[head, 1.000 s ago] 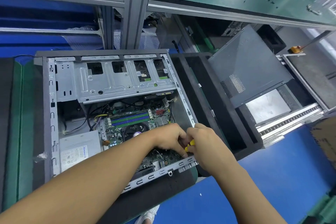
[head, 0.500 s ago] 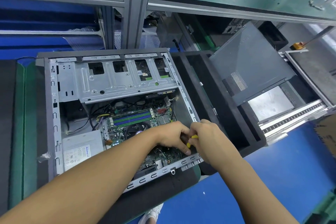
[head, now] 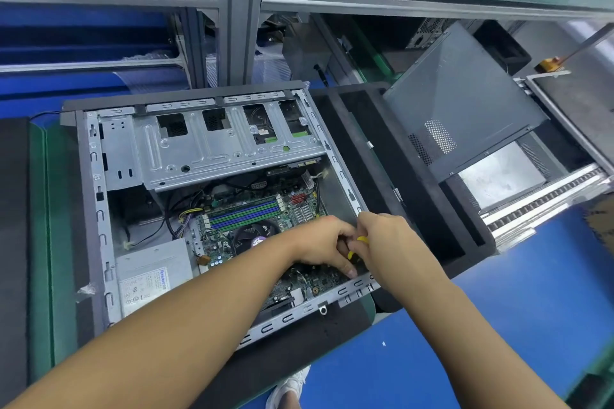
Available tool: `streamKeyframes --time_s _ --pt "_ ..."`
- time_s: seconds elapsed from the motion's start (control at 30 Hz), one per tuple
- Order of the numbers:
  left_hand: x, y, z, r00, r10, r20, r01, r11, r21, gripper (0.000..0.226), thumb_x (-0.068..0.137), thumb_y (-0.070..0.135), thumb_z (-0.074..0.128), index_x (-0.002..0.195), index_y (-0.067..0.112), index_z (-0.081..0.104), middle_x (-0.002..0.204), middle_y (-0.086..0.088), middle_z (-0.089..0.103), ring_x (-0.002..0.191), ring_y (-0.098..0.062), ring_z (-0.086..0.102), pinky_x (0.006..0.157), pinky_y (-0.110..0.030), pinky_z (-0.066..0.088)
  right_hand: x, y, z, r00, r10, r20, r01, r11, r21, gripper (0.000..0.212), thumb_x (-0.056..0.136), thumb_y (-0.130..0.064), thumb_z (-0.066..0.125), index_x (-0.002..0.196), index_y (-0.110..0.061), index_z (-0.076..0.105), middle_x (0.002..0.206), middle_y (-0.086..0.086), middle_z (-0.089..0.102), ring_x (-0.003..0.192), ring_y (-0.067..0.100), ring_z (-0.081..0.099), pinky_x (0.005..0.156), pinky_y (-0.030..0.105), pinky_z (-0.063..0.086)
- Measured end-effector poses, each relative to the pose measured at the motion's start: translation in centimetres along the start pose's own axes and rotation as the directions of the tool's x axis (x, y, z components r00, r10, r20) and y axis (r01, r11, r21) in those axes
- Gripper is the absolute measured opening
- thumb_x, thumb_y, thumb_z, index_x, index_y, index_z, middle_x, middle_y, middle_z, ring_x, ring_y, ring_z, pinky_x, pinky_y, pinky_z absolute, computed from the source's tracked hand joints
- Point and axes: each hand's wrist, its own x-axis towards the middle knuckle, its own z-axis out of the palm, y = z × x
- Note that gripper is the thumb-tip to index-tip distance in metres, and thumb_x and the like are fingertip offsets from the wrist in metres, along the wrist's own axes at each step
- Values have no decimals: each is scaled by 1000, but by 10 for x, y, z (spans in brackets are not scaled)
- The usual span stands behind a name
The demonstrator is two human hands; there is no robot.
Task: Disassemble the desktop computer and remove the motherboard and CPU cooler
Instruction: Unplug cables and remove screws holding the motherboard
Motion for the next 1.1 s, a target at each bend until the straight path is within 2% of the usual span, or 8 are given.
streamKeyframes --time_s 0.2,0.37,0.47,0.67,0.77,0.83,0.97,1.1 --pt "-1 -1 -2 997 -17 69 16 1000 13 20 71 22 88 82 26 72 72 22 70 70 7 65 66 -8 46 -1 10 -3 992 -71 106 69 997 26 16 91 -12 65 97 -25 57 98 -3 39 73 13 49 49 15 28" --pt "3 0 3 1000 18 2 -18 995 100 34 66 33 90 87 20 67 85 2 70 82 -19 66 75 -39 54 -1 3 -3 1000 29 1 -29 999 44 26 93 -44 62 94 -21 50 90 0 45 73 24 52 57 31 39" --pt "2 1 4 1000 24 -2 -24 997 70 34 66 32 90 87 25 65 90 0 70 85 -21 65 77 -43 54 1 0 -1 997 71 -14 -71 996 -46 30 97 -46 55 93 -18 45 86 4 51 73 28 54 60 32 43" --pt "-2 2 -6 998 -4 62 7 999 -40 23 75 19 86 80 31 68 73 17 68 67 4 60 66 -12 44 -1 4 -5 996 -60 60 58 998 29 8 95 -19 62 99 -22 55 100 -2 44 75 11 47 60 23 37" --pt "-1 3 -4 999 -5 39 4 999 35 28 71 28 88 65 39 63 64 19 64 59 4 55 57 -12 41 0 6 -5 988 -89 127 83 995 50 19 89 -15 68 99 -26 57 97 -7 38 72 7 45 52 13 29" --pt "0 0 -2 1000 1 28 -2 1000 29 27 70 28 89 68 34 62 64 23 64 59 6 57 56 -12 43 0 5 -5 992 -69 104 62 996 72 23 87 -24 72 100 -27 53 96 -6 39 77 14 48 53 15 29" --pt "1 4 4 1000 8 -9 -7 999 45 33 69 29 89 91 18 66 90 -1 73 86 -21 67 79 -43 54 -3 0 -2 998 59 -10 -58 997 53 31 91 -46 64 93 -19 48 85 0 51 74 24 53 56 31 38" --pt "-1 2 0 1000 -2 18 2 1000 -9 34 69 26 90 94 18 68 89 5 73 82 -9 67 78 -29 54 -3 0 1 1000 7 -18 -6 1000 27 19 95 -31 62 96 -18 49 96 2 54 82 22 52 65 31 41"
